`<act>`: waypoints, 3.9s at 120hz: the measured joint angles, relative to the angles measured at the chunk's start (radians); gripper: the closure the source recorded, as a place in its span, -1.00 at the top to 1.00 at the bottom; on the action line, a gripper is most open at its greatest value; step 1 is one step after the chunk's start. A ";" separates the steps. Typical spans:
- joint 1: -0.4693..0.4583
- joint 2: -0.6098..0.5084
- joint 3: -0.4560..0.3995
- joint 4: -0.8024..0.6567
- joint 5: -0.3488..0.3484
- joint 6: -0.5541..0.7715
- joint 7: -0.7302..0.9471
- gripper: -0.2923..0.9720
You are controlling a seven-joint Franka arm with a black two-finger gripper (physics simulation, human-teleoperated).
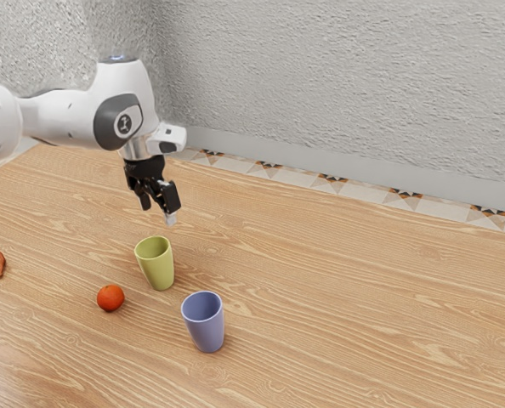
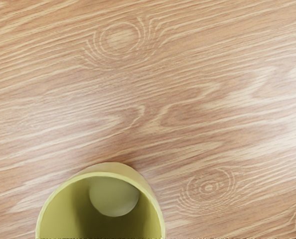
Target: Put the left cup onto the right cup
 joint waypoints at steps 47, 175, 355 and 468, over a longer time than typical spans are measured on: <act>-0.007 -0.041 -0.011 -0.151 -0.001 0.107 0.030 0.50; 0.005 0.080 -0.011 -0.152 -0.003 0.173 -0.083 -0.13; -0.189 -0.214 -0.027 -0.169 0.059 0.016 -0.104 -0.70; -0.250 -0.311 -0.152 -0.307 0.069 -0.005 -0.134 -0.70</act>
